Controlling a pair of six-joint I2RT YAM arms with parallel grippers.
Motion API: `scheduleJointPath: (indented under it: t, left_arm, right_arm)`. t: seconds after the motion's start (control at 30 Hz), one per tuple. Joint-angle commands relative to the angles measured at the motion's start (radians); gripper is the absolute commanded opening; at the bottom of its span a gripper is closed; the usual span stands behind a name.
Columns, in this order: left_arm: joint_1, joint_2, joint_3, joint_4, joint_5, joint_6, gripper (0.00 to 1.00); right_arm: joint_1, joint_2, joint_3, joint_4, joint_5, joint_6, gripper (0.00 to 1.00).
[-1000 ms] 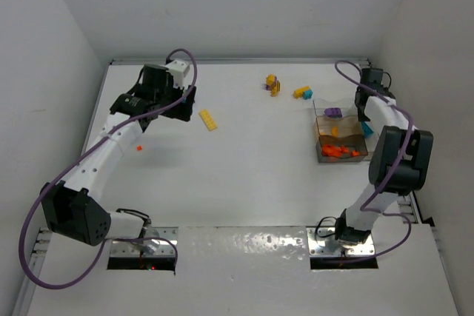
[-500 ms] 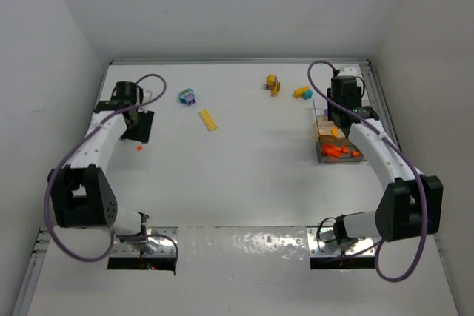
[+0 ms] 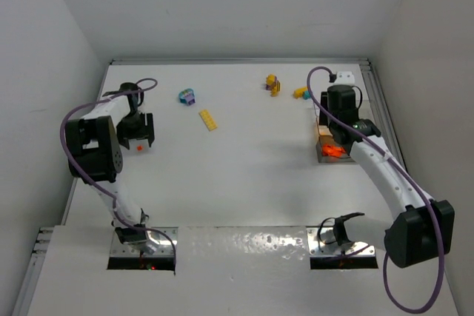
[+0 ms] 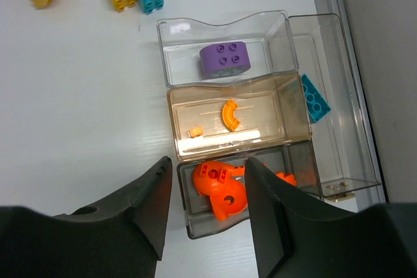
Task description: Sort the legos into containers by color
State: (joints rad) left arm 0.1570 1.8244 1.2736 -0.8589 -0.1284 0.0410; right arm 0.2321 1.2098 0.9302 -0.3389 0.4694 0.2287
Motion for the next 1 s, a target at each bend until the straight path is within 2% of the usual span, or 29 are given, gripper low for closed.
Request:
scheduleJointPath:
  t: [0.0,0.13,0.23,0.33,0.73,0.97]
  left_arm:
    - [-0.001,0.024,0.033,0.024,-0.045,-0.122,0.69]
    - [-0.001,0.026,-0.002,0.05,-0.036,-0.164,0.59]
    - [0.006,0.024,-0.031,0.078,-0.043,-0.178,0.45]
    - [0.009,0.036,-0.03,0.093,-0.046,-0.191,0.39]
    - [0.016,0.075,-0.028,0.109,-0.099,-0.214,0.36]
    - [0.035,0.095,-0.04,0.133,-0.088,-0.216,0.26]
  right_arm:
    - [0.007,-0.045,-0.001,0.026,0.012,0.031,0.47]
    - [0.021,-0.056,0.018,0.0,0.034,0.038,0.46]
    - [0.03,-0.061,0.027,-0.017,0.052,0.041,0.46]
    - [0.032,-0.067,0.033,-0.029,0.061,0.032,0.46]
    - [0.032,-0.085,0.035,-0.026,0.066,-0.014,0.46]
    - [0.033,-0.099,0.032,-0.023,0.075,-0.02,0.46]
